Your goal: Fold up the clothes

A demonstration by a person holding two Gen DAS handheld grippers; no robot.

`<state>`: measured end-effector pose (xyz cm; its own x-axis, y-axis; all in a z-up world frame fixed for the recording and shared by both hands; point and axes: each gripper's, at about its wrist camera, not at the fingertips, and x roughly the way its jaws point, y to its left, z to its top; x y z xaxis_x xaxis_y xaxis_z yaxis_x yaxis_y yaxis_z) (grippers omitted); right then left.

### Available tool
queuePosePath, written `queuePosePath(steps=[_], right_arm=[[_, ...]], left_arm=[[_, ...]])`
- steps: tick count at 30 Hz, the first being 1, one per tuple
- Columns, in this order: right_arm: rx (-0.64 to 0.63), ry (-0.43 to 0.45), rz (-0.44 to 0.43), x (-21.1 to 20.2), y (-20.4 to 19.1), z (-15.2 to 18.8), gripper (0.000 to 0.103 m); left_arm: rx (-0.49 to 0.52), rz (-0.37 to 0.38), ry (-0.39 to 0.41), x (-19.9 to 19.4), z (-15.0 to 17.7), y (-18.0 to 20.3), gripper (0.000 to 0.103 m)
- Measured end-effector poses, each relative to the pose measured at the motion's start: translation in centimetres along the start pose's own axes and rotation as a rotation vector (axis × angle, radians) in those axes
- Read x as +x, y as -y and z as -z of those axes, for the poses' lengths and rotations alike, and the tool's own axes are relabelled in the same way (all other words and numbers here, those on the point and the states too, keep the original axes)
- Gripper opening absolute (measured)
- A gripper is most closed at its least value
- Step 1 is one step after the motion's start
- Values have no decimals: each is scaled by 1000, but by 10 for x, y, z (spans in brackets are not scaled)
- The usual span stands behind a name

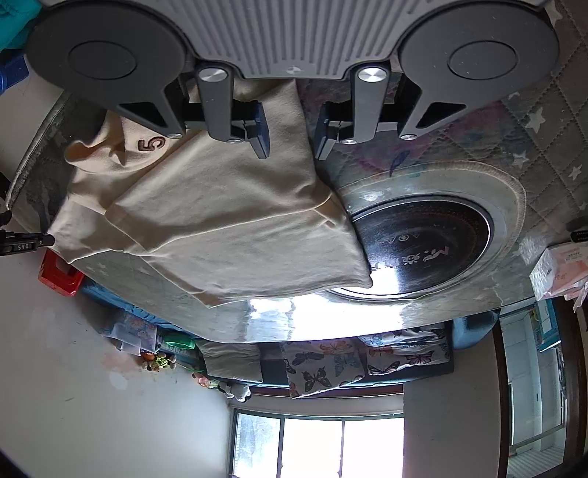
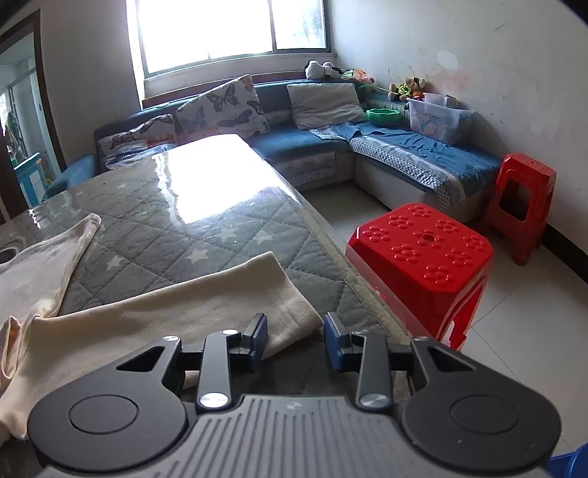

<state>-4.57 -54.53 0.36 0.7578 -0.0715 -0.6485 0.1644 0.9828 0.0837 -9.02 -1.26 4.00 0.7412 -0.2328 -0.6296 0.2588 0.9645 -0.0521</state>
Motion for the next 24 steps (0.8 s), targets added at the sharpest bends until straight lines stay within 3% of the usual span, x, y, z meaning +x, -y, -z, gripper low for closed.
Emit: queuePosePath(steps=[2, 4, 12, 24], right_arm=[[3, 6, -2, 1, 1, -1, 17], [20, 13, -9, -1, 3, -2, 10], [-38, 117, -114, -42, -20, -29, 8], [-334, 211, -487, -104, -147, -66, 3]], left_arm=[[-2, 0, 2, 1, -2, 2, 30], [-5, 1, 8, 1, -5, 4, 34], [-13, 17, 43, 1, -15, 13, 45], [-94, -10, 66, -11, 0, -5, 53]])
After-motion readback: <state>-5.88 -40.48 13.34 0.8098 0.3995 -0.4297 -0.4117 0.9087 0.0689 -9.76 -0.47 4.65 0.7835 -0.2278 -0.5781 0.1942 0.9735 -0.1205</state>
